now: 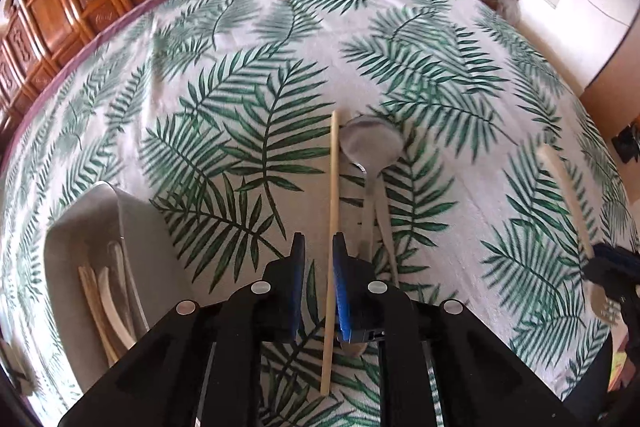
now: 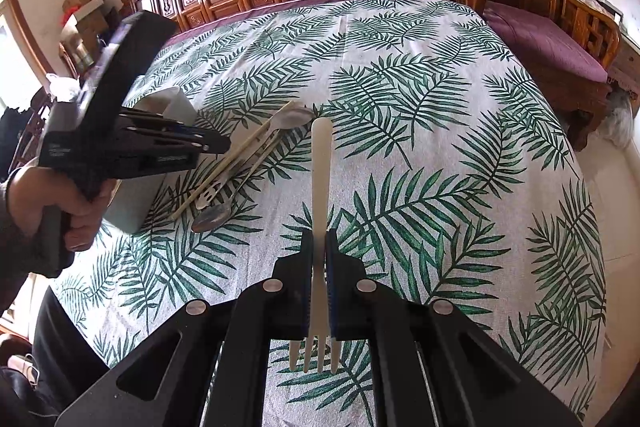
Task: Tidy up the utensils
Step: 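Grasp a wooden chopstick with the left gripper while the right lifts the white fork, then carry the chopstick and the white fork toward the grey tray with both grippers, then lower the chopstick into the grey tray and open the left gripper, then lower the white fork into the grey tray and open the right gripper, then reach the right gripper to a metal spoon on the cloth and grasp it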
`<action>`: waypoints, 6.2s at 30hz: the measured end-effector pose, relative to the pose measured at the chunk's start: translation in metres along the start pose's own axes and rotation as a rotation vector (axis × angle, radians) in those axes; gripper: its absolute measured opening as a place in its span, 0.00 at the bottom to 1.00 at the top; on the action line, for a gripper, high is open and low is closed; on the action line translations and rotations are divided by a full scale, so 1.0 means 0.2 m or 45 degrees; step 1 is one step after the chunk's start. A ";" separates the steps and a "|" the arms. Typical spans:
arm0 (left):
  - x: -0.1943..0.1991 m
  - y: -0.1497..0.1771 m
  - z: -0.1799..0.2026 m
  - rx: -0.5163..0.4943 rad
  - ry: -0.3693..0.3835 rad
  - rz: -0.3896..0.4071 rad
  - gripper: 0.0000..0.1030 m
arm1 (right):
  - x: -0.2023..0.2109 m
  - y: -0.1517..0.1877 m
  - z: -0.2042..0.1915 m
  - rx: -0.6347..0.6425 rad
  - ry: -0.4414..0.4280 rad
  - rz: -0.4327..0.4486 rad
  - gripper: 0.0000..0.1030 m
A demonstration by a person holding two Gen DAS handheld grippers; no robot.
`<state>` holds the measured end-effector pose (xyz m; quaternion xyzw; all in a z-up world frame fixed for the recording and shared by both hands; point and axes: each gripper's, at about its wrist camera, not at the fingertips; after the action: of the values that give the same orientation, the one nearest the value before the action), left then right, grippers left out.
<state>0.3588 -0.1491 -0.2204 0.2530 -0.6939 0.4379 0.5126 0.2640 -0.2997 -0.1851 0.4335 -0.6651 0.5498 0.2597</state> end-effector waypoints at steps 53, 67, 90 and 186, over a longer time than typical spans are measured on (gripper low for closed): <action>0.63 0.40 -0.47 0.219 -0.020 0.304 0.04 | 0.05 -0.12 -0.46 0.145 -0.049 0.038 0.07; 0.50 0.51 -0.71 0.367 -0.010 0.257 0.04 | -0.01 -0.20 -0.72 0.229 -0.091 0.018 0.07; 0.58 0.72 -0.80 0.416 -0.039 0.304 0.06 | -0.22 -0.25 -1.06 0.312 -0.165 -0.047 0.07; 0.55 0.53 -0.24 0.171 0.108 0.325 0.72 | -0.45 -0.11 -0.25 0.040 0.218 -0.170 0.03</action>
<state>0.2594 -0.0454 -0.1495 0.1776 -0.6672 0.5553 0.4636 0.3201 -0.2270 -0.2348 0.4323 -0.6015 0.5768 0.3446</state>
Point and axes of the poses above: each gripper's, at about its wrist camera, not at the fingertips, and x roughly against the way its jaws point, z to its right, y to its underside, and after that the axes turned 7 degrees about -x, right-handed
